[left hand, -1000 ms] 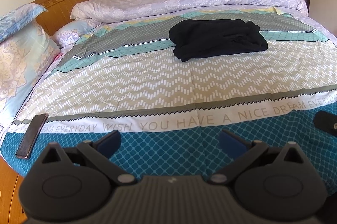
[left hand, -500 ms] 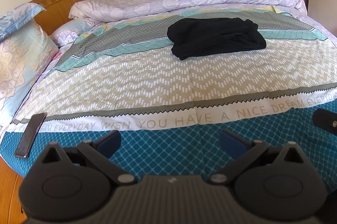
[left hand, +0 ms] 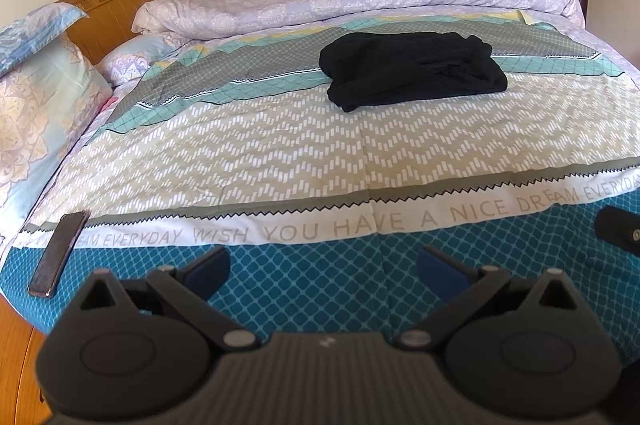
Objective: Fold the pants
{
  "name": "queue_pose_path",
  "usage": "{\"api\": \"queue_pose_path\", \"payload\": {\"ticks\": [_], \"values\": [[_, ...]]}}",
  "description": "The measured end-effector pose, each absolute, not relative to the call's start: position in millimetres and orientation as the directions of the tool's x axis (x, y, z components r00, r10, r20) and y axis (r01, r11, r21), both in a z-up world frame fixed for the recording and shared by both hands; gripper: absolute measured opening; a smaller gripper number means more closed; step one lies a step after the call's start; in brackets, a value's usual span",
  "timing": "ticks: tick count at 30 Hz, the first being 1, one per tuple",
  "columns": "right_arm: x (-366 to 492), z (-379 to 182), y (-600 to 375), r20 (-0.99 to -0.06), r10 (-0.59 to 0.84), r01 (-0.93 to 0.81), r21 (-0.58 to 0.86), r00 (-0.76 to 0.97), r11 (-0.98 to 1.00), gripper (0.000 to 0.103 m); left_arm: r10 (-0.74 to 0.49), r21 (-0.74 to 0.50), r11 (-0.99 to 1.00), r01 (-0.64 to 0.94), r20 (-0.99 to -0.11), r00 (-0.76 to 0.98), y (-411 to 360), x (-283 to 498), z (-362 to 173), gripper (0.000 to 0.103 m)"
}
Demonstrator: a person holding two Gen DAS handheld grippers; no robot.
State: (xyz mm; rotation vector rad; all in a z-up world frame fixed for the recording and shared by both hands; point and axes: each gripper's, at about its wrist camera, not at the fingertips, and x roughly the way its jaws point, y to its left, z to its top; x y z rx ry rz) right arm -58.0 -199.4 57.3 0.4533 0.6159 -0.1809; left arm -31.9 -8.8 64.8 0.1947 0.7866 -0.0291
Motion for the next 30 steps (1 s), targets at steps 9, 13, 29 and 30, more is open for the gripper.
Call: {"api": "queue_pose_path", "payload": {"ticks": [9, 13, 29, 30], "values": [[-58.7, 56.9, -199.0, -0.593, -0.029, 0.296, 0.357, 0.805, 0.886, 0.103, 0.051, 0.166, 0.982, 0.093, -0.702, 0.71, -9.6, -32.8, 66.0, 0.103], [-58.7, 56.7, -199.8, -0.595, -0.029, 0.297, 0.358, 0.803, 0.885, 0.103, 0.061, 0.17, 0.982, 0.083, -0.699, 0.713, -9.1, -32.0, 67.0, 0.103], [-59.1, 57.1, -200.3, -0.592, -0.034, 0.298, 0.356, 0.805, 0.886, 0.103, 0.063, 0.172, 0.982, 0.081, -0.694, 0.717, -9.4, -33.0, 67.4, 0.103], [-59.5, 57.5, -199.7, -0.589, -0.037, 0.298, 0.352, 0.807, 0.887, 0.103, 0.064, 0.174, 0.982, 0.081, -0.693, 0.718, -9.9, -33.4, 67.5, 0.103]]}}
